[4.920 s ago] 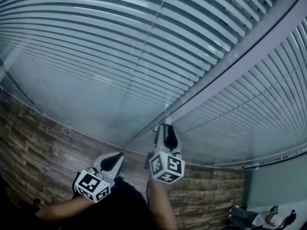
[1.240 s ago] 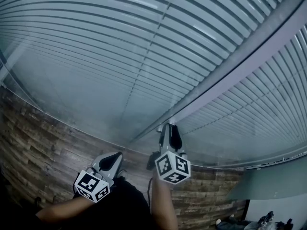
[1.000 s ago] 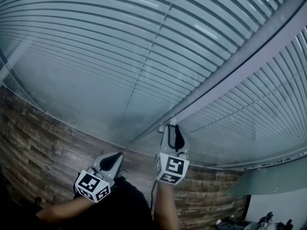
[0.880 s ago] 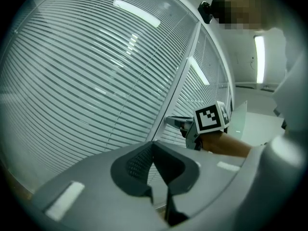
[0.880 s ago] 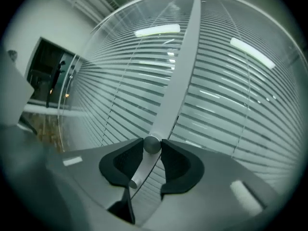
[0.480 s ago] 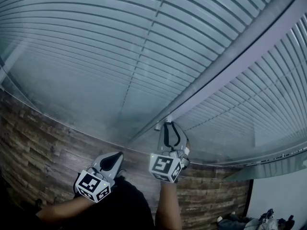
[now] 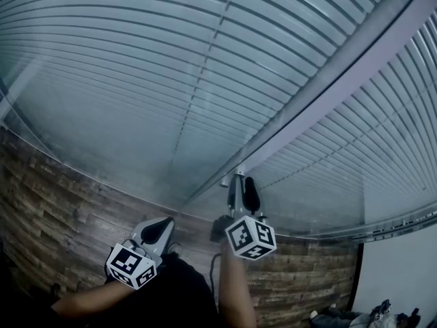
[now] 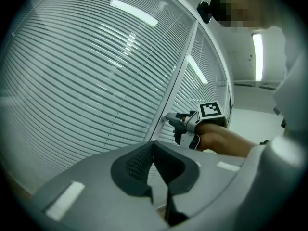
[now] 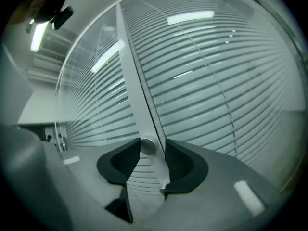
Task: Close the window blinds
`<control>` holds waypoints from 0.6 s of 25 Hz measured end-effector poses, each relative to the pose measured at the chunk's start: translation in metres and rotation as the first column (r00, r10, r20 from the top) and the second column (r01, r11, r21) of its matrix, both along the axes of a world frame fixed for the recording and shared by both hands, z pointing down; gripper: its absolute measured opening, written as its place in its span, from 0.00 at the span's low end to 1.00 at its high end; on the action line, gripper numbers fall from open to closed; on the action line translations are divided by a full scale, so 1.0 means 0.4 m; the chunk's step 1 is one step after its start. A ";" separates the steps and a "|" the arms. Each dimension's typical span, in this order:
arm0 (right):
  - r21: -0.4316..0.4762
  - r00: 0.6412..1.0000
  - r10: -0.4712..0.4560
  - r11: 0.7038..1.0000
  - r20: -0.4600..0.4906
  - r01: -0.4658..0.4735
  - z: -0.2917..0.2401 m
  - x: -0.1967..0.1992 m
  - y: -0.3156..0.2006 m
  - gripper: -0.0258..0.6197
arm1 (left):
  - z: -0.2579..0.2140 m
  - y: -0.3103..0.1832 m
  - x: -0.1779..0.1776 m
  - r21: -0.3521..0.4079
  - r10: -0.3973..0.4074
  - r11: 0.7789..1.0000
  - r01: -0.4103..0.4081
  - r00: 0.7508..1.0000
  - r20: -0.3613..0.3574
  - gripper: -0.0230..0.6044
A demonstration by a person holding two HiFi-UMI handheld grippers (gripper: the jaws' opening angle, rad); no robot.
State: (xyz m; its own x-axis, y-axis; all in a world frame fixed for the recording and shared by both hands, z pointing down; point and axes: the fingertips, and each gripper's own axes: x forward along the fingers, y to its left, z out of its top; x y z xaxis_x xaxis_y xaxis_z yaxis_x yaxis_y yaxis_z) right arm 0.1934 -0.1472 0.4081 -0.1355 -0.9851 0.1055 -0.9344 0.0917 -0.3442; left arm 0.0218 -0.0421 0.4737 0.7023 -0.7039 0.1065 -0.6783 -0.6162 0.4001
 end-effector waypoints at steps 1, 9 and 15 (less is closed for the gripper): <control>0.000 0.999 0.003 1.000 0.040 -0.003 0.000 -0.004 -0.003 0.28 | -0.001 0.000 -0.003 0.000 -0.002 1.000 0.002 1.000 0.000 0.04; 0.009 0.997 0.002 1.000 0.078 -0.003 -0.013 -0.033 -0.006 0.29 | 0.002 0.003 -0.008 0.002 -0.011 1.000 0.011 1.000 0.004 0.04; -0.007 0.998 0.052 0.999 0.033 -0.051 -0.011 -0.019 -0.010 0.24 | -0.004 0.002 -0.011 0.004 -0.013 1.000 0.013 1.000 0.003 0.04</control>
